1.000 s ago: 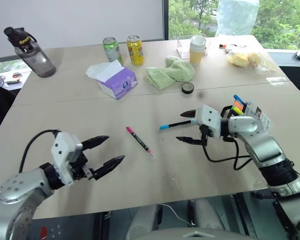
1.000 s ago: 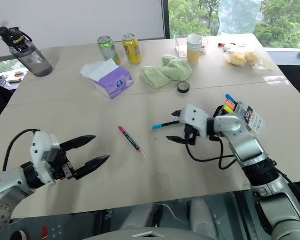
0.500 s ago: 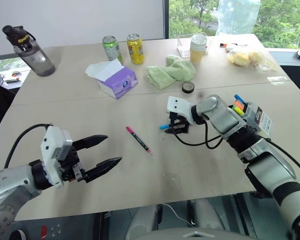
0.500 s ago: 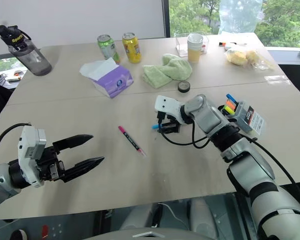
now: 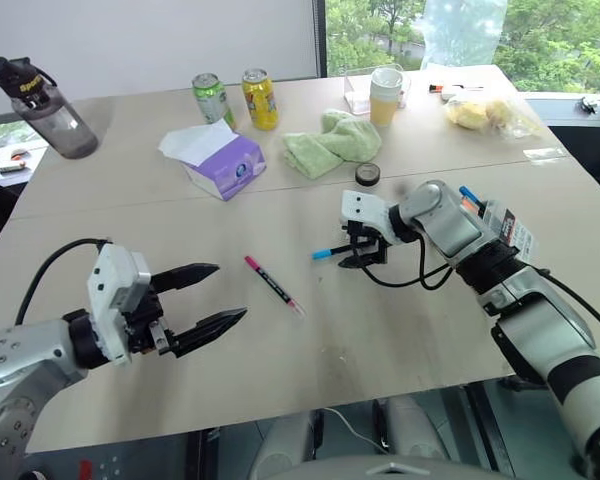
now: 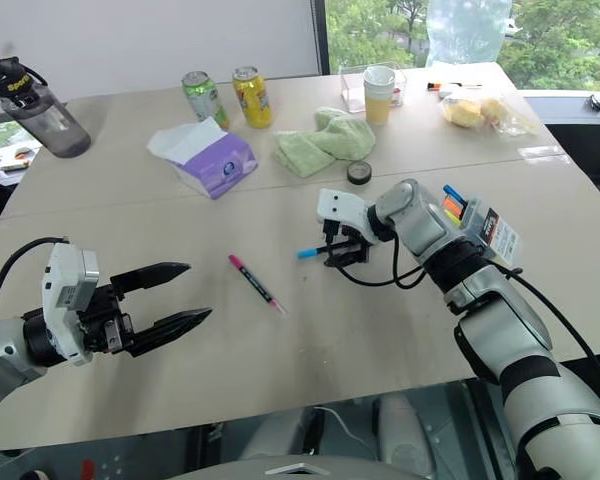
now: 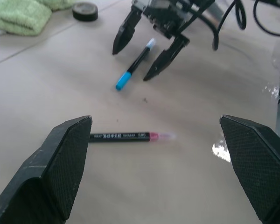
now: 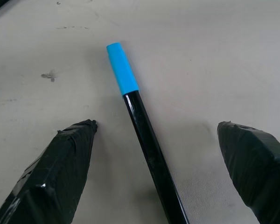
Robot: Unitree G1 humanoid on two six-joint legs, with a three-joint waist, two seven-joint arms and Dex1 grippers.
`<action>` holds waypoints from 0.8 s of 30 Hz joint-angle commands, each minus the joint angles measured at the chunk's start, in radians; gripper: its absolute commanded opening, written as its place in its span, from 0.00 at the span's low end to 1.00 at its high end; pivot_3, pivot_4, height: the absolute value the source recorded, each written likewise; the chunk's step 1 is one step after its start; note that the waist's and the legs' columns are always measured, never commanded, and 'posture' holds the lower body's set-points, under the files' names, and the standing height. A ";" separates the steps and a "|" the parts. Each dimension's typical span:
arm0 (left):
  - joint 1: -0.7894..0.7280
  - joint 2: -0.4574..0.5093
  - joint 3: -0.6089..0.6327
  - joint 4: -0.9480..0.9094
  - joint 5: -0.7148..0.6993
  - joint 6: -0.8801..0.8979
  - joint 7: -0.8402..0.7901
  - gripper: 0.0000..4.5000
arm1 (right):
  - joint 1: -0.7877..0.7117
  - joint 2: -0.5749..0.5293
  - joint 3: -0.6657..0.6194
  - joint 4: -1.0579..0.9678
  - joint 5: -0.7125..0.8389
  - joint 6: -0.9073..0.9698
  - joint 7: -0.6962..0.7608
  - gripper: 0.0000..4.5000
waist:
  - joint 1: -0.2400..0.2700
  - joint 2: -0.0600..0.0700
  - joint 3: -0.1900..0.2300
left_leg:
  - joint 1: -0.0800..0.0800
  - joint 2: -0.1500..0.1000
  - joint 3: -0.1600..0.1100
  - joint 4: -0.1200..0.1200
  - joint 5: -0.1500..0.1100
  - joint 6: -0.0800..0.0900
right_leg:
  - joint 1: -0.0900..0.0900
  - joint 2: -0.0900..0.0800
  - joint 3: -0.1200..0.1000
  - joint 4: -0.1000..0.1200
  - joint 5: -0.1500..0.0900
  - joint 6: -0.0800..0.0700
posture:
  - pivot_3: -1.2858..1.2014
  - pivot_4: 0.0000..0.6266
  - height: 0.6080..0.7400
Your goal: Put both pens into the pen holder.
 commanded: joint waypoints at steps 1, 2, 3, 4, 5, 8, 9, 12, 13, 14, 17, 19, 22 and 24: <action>0.001 0.004 0.001 0.012 0.024 -0.030 -0.027 1.00 | 0.022 -0.007 0.010 0.062 -0.061 -0.061 -0.045 0.73 | 0.001 0.000 0.000 | 0.000 0.000 0.000 0.000 0.000 0.000 | 0.000 0.000 0.000 0.000 0.000 0.000 | 0.52 0.24 1.00; -0.003 0.005 0.000 0.016 0.030 -0.032 -0.027 1.00 | 0.023 -0.007 0.007 0.066 -0.058 -0.069 -0.040 0.67 | 0.002 0.000 0.000 | 0.001 0.000 0.000 0.001 0.000 0.000 | 0.001 0.000 0.000 0.000 0.000 0.000 | 0.52 0.24 1.00; -0.007 0.006 -0.002 0.022 0.038 -0.034 -0.028 1.00 | 0.023 -0.008 0.004 0.069 -0.056 -0.074 -0.035 0.55 | 0.002 0.000 0.000 | 0.002 0.000 0.000 0.001 0.000 -0.001 | 0.002 0.000 0.000 0.001 0.001 -0.001 | 0.52 0.24 1.00; -0.009 0.007 -0.005 0.027 0.045 -0.037 -0.031 1.00 | 0.022 -0.008 0.001 0.073 -0.054 -0.079 -0.033 0.45 | 0.003 0.000 0.000 | 0.002 0.000 0.000 0.001 0.001 -0.001 | 0.002 0.000 0.000 0.001 0.001 -0.002 | 0.52 0.24 1.00; -0.010 0.008 -0.009 0.031 0.052 -0.038 -0.035 1.00 | 0.020 -0.008 -0.003 0.077 -0.053 -0.083 -0.033 0.34 | 0.003 0.000 0.000 | 0.003 0.000 0.000 0.001 0.001 -0.002 | 0.002 0.000 0.000 0.002 0.002 -0.003 | 0.52 0.24 1.00; -0.011 0.004 -0.018 0.037 0.063 -0.044 -0.043 1.00 | 0.018 0.000 -0.020 0.074 -0.039 -0.091 -0.036 0.03 | 0.004 0.000 0.000 | 0.004 0.000 -0.002 0.001 0.002 -0.004 | 0.003 0.000 0.000 0.003 0.003 -0.004 | 0.52 0.24 1.00; -0.011 0.002 -0.019 0.039 0.066 -0.045 -0.047 1.00 | 0.019 0.005 -0.029 0.063 -0.027 -0.084 -0.034 0.01 | 0.004 0.000 0.000 | 0.004 0.000 -0.003 0.001 0.003 -0.004 | 0.003 0.001 0.000 0.003 0.003 -0.004 | 0.52 0.24 1.00; -0.014 0.000 -0.022 0.046 0.072 -0.049 -0.055 1.00 | 0.019 0.021 -0.061 0.034 0.003 -0.056 -0.042 0.01 | 0.004 0.000 0.000 | 0.003 0.001 -0.004 0.001 0.003 -0.005 | 0.002 0.001 0.000 0.003 0.003 -0.004 | 0.52 0.24 1.00; -0.016 0.000 -0.023 0.050 0.072 -0.051 -0.057 1.00 | 0.013 0.031 -0.086 0.026 0.019 -0.035 -0.055 0.01 | 0.004 0.000 0.000 | 0.003 0.001 -0.004 0.001 0.003 -0.005 | 0.002 0.001 0.000 0.003 0.003 -0.004 | 0.52 0.24 1.00; -0.016 -0.001 -0.025 0.053 0.074 -0.054 -0.060 1.00 | 0.002 0.042 -0.121 0.016 0.039 -0.012 -0.075 0.01 | 0.003 0.000 0.000 | 0.002 0.000 -0.004 0.001 0.003 -0.005 | 0.002 0.001 0.000 0.003 0.003 -0.004 | 0.52 0.24 1.00; -0.011 -0.004 -0.027 0.055 0.080 -0.059 -0.071 1.00 | -0.030 0.051 -0.220 -0.024 0.096 0.067 -0.116 0.01 | 0.004 0.001 0.000 | 0.000 0.001 -0.004 0.001 0.003 -0.005 | 0.000 0.001 0.000 0.003 0.003 -0.004 | 0.52 0.24 1.00; -0.029 -0.015 -0.023 0.058 0.062 -0.063 -0.070 1.00 | -0.055 0.034 -0.291 -0.059 0.137 0.117 -0.132 0.01 | 0.004 0.002 0.001 | -0.001 0.001 -0.005 0.001 0.003 -0.005 | -0.001 0.001 -0.001 0.001 0.003 -0.004 | 0.52 0.24 1.00; -0.095 -0.047 -0.017 0.072 0.018 -0.067 -0.046 1.00 | -0.091 -0.007 -0.395 -0.118 0.213 0.205 -0.141 0.01 | 0.008 0.002 0.001 | -0.005 0.000 -0.005 0.001 0.003 -0.005 | -0.003 0.000 -0.002 0.000 0.003 -0.004 | 0.52 0.24 1.00; -0.129 -0.061 -0.023 0.076 0.007 -0.067 -0.035 1.00 | -0.100 -0.036 -0.444 -0.151 0.250 0.253 -0.147 0.01 | 0.008 0.002 0.001 | -0.005 0.000 -0.007 0.000 0.003 -0.005 | -0.003 0.000 -0.004 0.000 0.003 -0.004 | 0.52 0.24 1.00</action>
